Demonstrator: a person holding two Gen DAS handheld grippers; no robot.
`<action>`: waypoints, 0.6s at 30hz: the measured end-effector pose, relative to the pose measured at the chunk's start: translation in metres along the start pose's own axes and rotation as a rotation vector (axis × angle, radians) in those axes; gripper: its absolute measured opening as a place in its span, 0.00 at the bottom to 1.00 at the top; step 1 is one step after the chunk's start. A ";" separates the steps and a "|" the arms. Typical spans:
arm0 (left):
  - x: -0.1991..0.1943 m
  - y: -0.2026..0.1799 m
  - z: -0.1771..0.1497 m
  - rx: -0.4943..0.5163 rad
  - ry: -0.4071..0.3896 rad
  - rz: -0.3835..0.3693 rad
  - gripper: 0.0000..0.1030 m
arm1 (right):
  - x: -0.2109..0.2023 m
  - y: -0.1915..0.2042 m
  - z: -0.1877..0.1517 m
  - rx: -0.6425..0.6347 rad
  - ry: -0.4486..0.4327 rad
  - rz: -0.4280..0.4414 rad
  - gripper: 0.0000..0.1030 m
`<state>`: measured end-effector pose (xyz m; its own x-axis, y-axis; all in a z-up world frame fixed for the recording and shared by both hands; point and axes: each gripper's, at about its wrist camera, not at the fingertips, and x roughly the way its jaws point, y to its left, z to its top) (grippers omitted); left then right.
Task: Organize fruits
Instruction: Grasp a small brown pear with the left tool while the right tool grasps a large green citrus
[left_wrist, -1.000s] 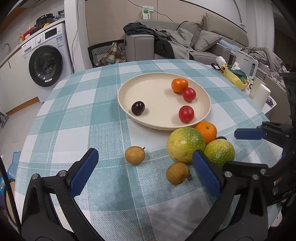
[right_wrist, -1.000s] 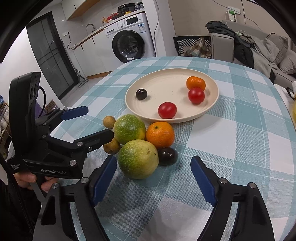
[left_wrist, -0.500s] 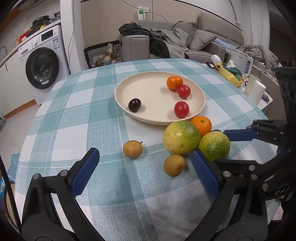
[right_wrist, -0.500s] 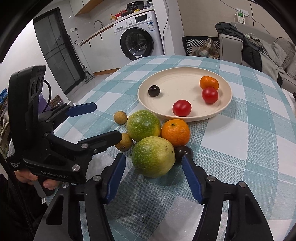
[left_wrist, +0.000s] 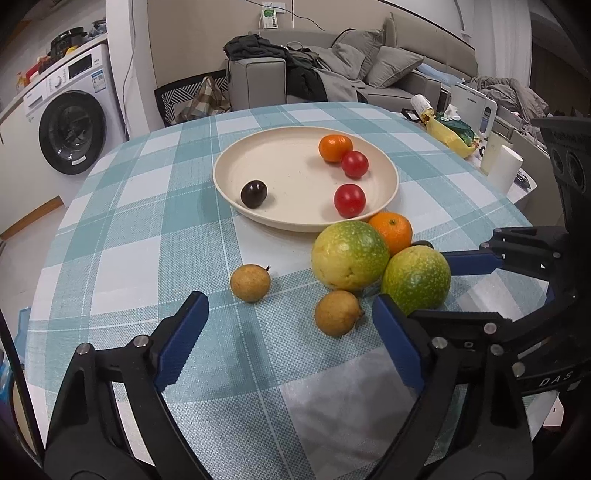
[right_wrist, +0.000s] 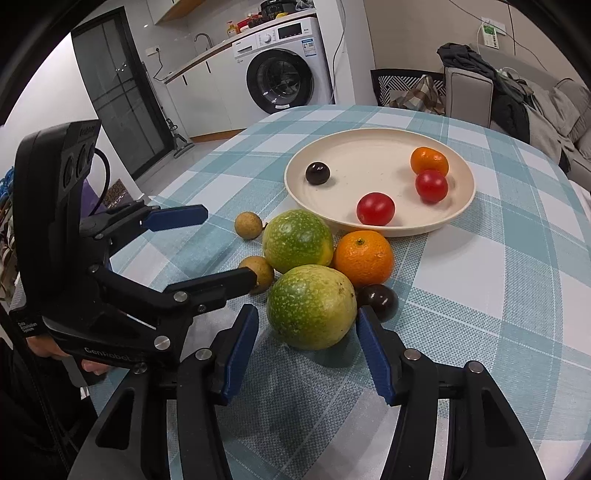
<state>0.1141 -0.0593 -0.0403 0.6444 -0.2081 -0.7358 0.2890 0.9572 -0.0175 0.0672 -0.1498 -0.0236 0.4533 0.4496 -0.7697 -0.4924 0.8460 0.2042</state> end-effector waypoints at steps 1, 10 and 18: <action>0.001 0.000 0.000 0.000 0.006 -0.002 0.84 | 0.000 0.000 0.000 0.004 -0.003 -0.001 0.56; 0.005 0.003 -0.001 -0.001 0.021 0.004 0.81 | 0.003 0.005 0.001 0.000 -0.011 -0.022 0.56; 0.006 0.007 -0.001 -0.011 0.025 0.013 0.80 | 0.009 0.012 -0.001 -0.026 0.003 -0.051 0.52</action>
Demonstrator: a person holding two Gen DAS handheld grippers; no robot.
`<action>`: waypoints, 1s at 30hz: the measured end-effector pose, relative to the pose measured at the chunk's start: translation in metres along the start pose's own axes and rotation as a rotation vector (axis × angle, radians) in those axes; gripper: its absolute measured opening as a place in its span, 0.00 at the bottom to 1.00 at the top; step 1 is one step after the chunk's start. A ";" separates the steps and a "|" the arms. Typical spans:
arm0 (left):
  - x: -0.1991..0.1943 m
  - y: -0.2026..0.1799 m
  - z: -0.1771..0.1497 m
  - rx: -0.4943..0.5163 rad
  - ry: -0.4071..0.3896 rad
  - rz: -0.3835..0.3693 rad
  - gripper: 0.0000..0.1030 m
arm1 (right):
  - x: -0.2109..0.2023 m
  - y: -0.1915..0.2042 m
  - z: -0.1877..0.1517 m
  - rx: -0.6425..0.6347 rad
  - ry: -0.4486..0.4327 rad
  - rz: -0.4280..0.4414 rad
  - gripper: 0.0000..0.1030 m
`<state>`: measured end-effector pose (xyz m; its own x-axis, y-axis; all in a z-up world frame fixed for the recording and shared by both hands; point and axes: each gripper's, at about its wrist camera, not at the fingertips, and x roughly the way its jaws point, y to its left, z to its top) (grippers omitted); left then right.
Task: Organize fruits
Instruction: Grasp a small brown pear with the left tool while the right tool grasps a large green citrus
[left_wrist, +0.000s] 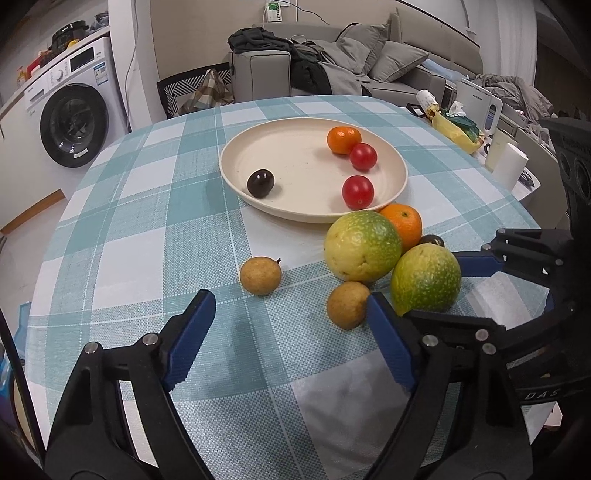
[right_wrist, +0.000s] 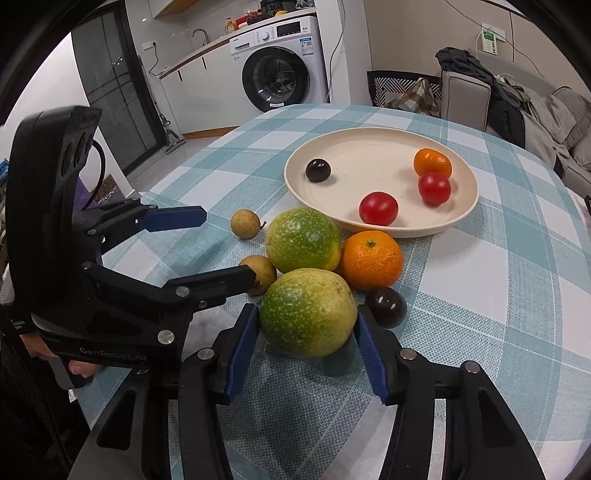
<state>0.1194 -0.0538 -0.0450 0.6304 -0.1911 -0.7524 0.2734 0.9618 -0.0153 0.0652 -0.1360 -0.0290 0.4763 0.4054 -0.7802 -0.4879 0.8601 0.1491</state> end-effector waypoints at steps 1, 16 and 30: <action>0.000 0.000 0.000 0.000 0.000 -0.001 0.80 | 0.000 0.001 0.000 -0.006 -0.003 -0.005 0.52; 0.002 -0.007 -0.001 0.020 0.008 -0.024 0.76 | -0.016 -0.005 0.002 -0.008 -0.048 0.004 0.52; 0.007 -0.013 -0.004 0.018 0.034 -0.101 0.53 | -0.029 -0.022 0.008 0.046 -0.096 -0.020 0.52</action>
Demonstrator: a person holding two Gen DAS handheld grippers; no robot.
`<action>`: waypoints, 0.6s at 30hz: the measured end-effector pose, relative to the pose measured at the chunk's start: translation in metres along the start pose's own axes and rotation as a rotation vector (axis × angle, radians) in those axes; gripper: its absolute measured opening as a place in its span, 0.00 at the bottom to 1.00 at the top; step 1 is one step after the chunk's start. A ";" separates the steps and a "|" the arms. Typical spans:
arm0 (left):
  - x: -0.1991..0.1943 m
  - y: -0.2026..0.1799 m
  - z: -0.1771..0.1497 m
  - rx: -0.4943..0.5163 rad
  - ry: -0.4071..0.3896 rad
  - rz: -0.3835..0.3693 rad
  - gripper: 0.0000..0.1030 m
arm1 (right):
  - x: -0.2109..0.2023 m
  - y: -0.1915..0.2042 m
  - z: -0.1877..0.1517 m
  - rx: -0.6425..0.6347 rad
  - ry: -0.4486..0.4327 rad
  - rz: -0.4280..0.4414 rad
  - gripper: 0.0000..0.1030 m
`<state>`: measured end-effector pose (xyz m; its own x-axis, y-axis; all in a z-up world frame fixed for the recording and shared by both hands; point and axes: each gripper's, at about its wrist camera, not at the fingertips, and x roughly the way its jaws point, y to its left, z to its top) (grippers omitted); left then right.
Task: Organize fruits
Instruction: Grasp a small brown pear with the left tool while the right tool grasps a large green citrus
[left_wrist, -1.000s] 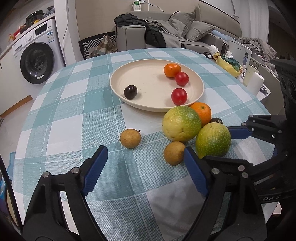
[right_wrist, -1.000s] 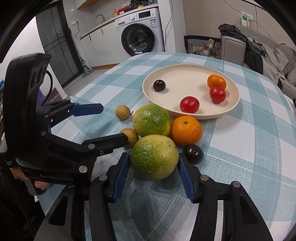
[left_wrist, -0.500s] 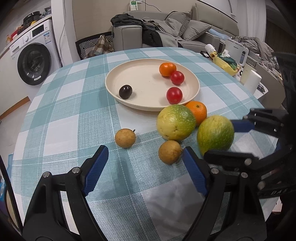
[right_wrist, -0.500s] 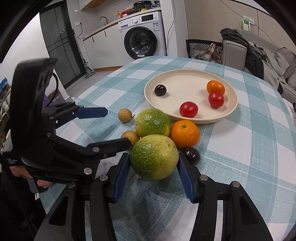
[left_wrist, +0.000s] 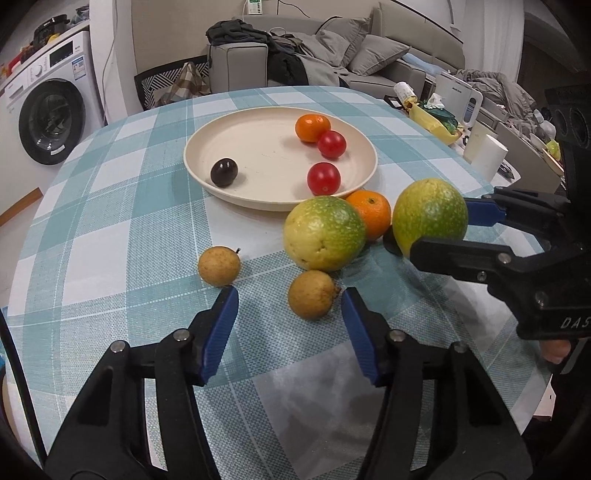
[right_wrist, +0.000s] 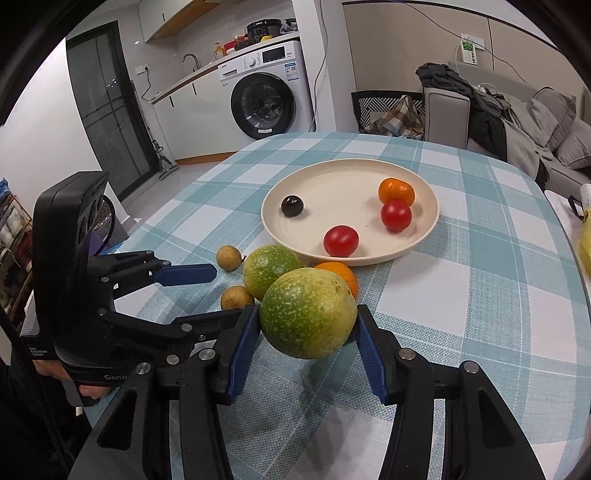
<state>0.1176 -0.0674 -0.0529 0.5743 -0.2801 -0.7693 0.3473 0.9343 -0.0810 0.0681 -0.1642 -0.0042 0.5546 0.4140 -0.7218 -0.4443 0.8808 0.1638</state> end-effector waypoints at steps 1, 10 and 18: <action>0.001 0.000 0.000 -0.001 0.002 -0.004 0.51 | 0.000 0.000 0.000 0.000 -0.001 -0.001 0.52; 0.009 -0.004 0.000 -0.019 0.011 -0.018 0.29 | -0.001 -0.002 -0.001 0.002 0.000 -0.001 0.52; 0.008 -0.003 0.000 -0.031 0.007 -0.039 0.23 | -0.002 -0.003 -0.001 0.004 -0.006 -0.003 0.52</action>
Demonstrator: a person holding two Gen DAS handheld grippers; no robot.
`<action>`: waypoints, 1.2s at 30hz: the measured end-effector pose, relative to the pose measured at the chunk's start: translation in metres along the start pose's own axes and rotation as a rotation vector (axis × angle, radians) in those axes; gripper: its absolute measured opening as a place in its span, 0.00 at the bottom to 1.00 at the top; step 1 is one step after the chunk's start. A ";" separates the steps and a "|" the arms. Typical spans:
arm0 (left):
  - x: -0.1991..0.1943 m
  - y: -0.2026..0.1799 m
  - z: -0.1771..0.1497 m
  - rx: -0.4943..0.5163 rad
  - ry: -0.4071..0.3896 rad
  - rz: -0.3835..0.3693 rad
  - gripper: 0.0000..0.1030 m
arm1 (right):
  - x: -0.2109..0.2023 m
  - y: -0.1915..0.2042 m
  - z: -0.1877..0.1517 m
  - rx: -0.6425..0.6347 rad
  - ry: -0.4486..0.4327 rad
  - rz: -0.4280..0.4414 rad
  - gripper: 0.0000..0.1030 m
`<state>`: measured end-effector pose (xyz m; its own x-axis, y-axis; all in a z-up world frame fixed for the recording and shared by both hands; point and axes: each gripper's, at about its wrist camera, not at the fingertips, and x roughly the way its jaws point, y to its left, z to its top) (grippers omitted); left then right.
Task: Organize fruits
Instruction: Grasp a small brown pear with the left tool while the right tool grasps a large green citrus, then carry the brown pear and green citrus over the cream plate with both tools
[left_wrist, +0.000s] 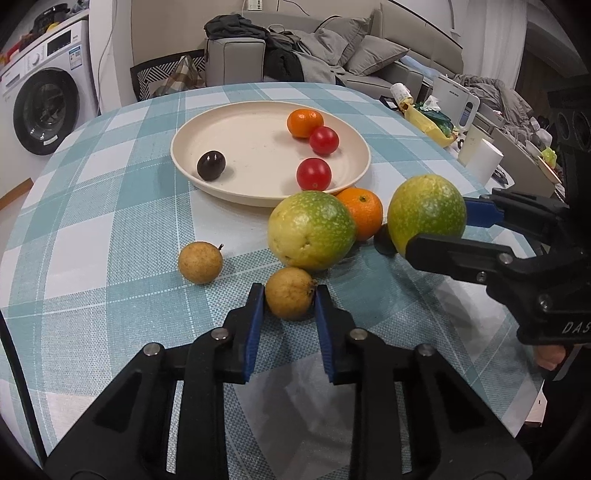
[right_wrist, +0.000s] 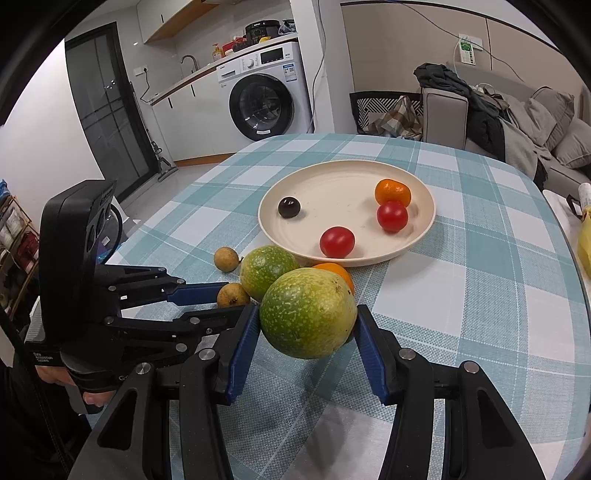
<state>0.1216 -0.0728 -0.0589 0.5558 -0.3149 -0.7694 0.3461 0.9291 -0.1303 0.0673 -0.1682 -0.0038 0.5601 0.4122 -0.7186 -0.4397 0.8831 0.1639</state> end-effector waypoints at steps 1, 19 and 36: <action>0.000 0.000 0.000 0.001 -0.001 0.001 0.23 | 0.000 0.000 0.000 0.000 -0.001 0.000 0.52; -0.025 0.005 0.007 -0.012 -0.079 0.023 0.23 | -0.007 -0.001 0.001 0.014 -0.032 0.008 0.52; -0.043 0.021 0.019 -0.068 -0.155 0.070 0.23 | -0.014 -0.011 0.008 0.056 -0.093 0.013 0.52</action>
<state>0.1195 -0.0439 -0.0165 0.6881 -0.2702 -0.6734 0.2534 0.9591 -0.1259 0.0693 -0.1818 0.0098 0.6186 0.4407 -0.6505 -0.4093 0.8874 0.2119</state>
